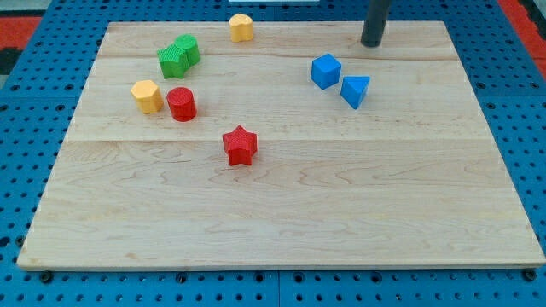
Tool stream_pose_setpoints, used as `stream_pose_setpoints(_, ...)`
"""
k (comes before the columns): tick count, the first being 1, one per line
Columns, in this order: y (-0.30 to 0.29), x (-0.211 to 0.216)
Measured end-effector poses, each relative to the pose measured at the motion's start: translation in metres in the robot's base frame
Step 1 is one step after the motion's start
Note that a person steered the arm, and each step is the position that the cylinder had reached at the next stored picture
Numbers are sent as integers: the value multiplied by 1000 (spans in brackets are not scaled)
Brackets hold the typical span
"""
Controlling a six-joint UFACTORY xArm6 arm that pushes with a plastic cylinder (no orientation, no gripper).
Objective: Slide the yellow heart along with the green star and yellow hexagon to the red circle
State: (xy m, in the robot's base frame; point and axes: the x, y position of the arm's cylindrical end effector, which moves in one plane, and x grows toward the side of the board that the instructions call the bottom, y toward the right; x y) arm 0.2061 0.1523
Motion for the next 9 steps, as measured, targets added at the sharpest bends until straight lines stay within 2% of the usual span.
stream_pose_setpoints(2, -10, -15)
stream_pose_setpoints(3, -64, -14)
stream_pose_setpoints(4, -99, 32)
stream_pose_setpoints(5, -167, 61)
stream_pose_setpoints(7, -237, 12)
stream_pose_setpoints(8, -265, 15)
stream_pose_setpoints(9, -269, -13)
